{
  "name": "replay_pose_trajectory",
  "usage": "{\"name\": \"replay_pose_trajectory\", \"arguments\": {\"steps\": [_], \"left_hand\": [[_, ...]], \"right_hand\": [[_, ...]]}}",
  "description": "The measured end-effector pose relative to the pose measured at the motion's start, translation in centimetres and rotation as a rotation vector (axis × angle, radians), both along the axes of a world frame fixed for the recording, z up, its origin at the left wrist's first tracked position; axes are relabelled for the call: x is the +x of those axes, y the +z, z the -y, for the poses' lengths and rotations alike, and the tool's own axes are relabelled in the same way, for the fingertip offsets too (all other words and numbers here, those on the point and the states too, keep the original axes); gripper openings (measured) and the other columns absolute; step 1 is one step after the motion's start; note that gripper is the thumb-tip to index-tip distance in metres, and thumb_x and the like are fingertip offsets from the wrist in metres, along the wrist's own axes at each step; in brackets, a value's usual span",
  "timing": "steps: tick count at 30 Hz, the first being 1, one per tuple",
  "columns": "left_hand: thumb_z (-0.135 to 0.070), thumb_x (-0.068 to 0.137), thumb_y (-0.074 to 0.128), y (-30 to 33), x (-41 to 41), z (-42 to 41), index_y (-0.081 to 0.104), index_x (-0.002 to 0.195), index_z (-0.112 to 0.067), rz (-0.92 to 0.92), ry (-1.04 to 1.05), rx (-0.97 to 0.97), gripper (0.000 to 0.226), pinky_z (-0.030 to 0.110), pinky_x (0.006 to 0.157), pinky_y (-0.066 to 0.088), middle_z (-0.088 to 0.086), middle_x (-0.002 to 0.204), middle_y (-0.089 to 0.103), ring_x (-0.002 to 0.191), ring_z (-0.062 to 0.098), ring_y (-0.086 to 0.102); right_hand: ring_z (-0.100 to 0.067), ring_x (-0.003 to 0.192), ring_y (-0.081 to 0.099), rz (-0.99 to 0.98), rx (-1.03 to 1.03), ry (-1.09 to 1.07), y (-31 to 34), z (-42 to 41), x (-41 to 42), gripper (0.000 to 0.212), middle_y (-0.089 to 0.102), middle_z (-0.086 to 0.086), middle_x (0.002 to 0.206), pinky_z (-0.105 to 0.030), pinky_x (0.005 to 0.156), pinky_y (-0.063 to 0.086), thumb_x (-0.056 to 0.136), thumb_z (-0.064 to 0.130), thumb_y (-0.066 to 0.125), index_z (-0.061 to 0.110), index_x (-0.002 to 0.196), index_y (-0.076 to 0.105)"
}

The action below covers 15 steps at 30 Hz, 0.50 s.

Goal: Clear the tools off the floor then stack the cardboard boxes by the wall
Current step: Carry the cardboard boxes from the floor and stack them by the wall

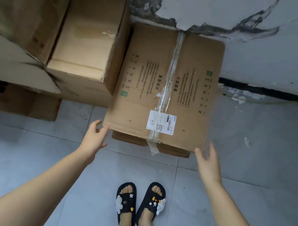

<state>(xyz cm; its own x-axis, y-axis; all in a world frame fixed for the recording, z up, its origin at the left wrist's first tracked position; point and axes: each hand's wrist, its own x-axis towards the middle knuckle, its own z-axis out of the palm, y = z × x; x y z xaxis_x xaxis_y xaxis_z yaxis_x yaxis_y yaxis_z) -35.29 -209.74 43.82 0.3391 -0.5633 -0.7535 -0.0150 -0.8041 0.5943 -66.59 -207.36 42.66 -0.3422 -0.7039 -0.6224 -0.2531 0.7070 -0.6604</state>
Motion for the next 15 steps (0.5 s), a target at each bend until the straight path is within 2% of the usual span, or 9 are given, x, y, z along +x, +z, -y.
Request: {"name": "replay_pose_trajectory", "arguments": {"steps": [3, 6, 8, 11, 12, 15], "left_hand": [[-0.026, 0.097, 0.049, 8.5, -0.2, -2.7, 0.039, 0.137, -0.022, -0.052, -0.187, -0.059, 0.041, 0.037, 0.091, 0.048, 0.008, 0.127, 0.054, 0.116, 0.020, 0.055], [-0.033, 0.094, 0.054, 16.8, 0.4, -5.9, 0.048, 0.126, -0.030, -0.033, -0.378, -0.111, 0.033, 0.038, 0.095, 0.048, 0.001, 0.118, 0.062, 0.113, 0.016, 0.058], [-0.032, 0.092, 0.057, 21.9, 0.8, -8.0, 0.051, 0.120, -0.034, 0.022, -0.512, -0.187, 0.029, 0.037, 0.098, 0.047, -0.005, 0.116, 0.064, 0.109, 0.009, 0.059], [-0.028, 0.090, 0.058, 28.7, 0.7, -11.2, 0.052, 0.118, -0.034, 0.091, -0.665, -0.293, 0.029, 0.015, 0.093, 0.044, -0.011, 0.117, 0.063, 0.110, -0.004, 0.057], [-0.035, 0.088, 0.058, 30.5, 0.5, -12.4, 0.051, 0.117, -0.036, 0.102, -0.708, -0.318, 0.030, 0.010, 0.091, 0.042, -0.015, 0.118, 0.061, 0.111, -0.007, 0.055], [-0.060, 0.082, 0.055, 34.2, 0.1, -15.9, 0.049, 0.116, -0.045, 0.183, -0.810, -0.415, 0.038, 0.008, 0.094, 0.036, -0.027, 0.120, 0.055, 0.113, -0.015, 0.048]], "right_hand": [[-0.013, 0.138, 0.031, 0.085, 0.005, 0.113, 7.7, -2.9, 1.3, 0.063, 0.032, 0.005, 0.150, -0.029, 0.112, 0.024, 0.094, 0.026, 0.055, 0.021, 0.148, 0.023], [-0.009, 0.134, 0.036, 0.099, -0.014, 0.227, 15.7, -6.4, 1.8, 0.060, 0.036, 0.004, 0.148, -0.024, 0.108, 0.026, 0.093, 0.026, 0.056, 0.023, 0.146, 0.029], [-0.005, 0.132, 0.036, 0.106, -0.057, 0.292, 20.8, -8.7, 1.9, 0.059, 0.038, 0.006, 0.147, -0.026, 0.110, 0.027, 0.091, 0.030, 0.056, 0.028, 0.144, 0.031], [-0.001, 0.134, 0.032, 0.118, -0.087, 0.368, 27.3, -11.7, 1.7, 0.058, 0.036, 0.013, 0.145, -0.026, 0.112, 0.024, 0.084, 0.048, 0.048, 0.042, 0.138, 0.028], [0.000, 0.134, 0.030, 0.116, -0.089, 0.387, 29.0, -12.6, 1.6, 0.059, 0.035, 0.016, 0.144, -0.024, 0.111, 0.023, 0.081, 0.053, 0.045, 0.046, 0.137, 0.026], [0.005, 0.133, 0.026, 0.073, -0.118, 0.436, 33.3, -15.7, 1.2, 0.061, 0.029, 0.023, 0.143, -0.019, 0.106, 0.020, 0.078, 0.059, 0.039, 0.050, 0.136, 0.024]]}}
